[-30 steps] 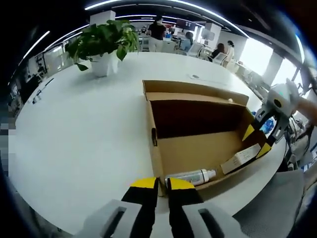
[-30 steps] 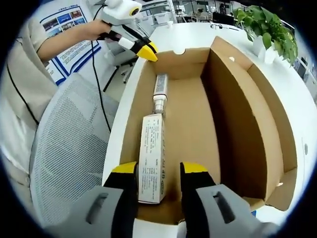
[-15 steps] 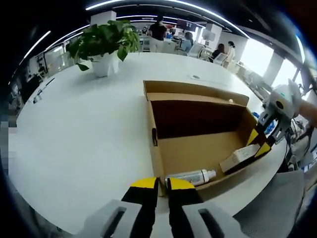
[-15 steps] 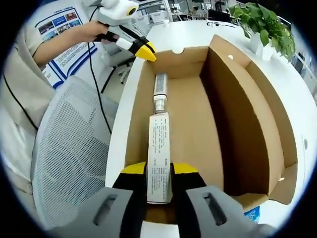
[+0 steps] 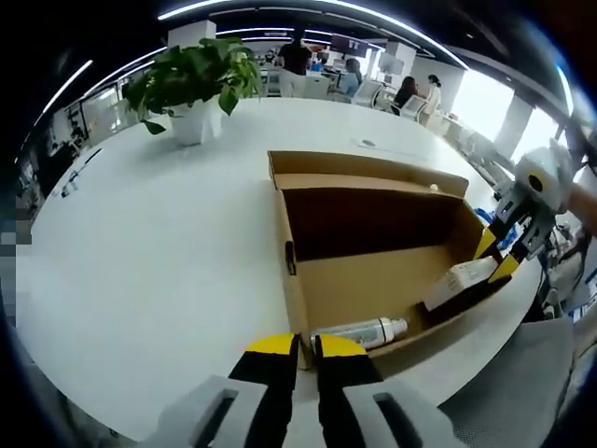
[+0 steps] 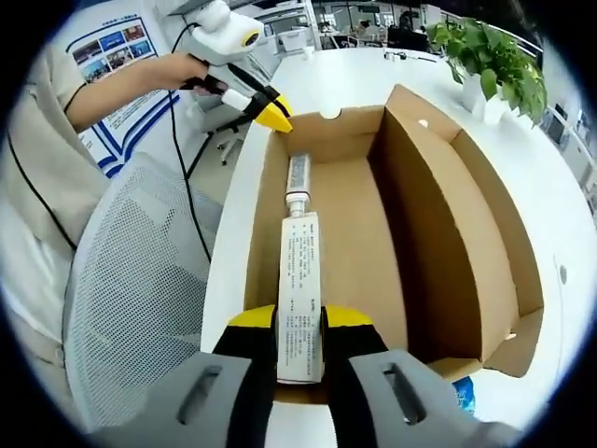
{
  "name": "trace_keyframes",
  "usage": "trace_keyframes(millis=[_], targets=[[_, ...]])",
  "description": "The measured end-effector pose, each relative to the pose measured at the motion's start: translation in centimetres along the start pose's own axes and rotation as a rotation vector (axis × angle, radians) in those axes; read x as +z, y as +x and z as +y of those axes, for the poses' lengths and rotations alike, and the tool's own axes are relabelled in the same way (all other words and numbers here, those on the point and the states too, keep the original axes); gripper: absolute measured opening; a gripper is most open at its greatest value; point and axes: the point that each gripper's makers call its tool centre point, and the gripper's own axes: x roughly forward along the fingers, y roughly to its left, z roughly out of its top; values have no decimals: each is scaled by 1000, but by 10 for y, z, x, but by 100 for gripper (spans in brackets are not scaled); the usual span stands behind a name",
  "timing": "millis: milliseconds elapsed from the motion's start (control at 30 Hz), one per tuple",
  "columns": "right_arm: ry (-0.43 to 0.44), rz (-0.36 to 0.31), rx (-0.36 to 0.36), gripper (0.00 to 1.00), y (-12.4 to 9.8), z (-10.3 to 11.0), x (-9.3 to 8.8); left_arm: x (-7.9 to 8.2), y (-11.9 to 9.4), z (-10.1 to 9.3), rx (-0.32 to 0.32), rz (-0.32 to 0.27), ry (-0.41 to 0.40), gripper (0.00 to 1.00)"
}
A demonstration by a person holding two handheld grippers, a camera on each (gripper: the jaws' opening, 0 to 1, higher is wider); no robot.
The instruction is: Operate the shoe box by opening the lid, removing the specified soft item, and placing it in the target area until the item is outside and the box remains undamaged.
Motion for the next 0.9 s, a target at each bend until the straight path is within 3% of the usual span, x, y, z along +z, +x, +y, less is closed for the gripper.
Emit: trace_keyframes(millis=[900], targets=[[-74, -100, -109, 15, -89, 3, 29, 0, -2, -4, -4, 6, 2, 7]])
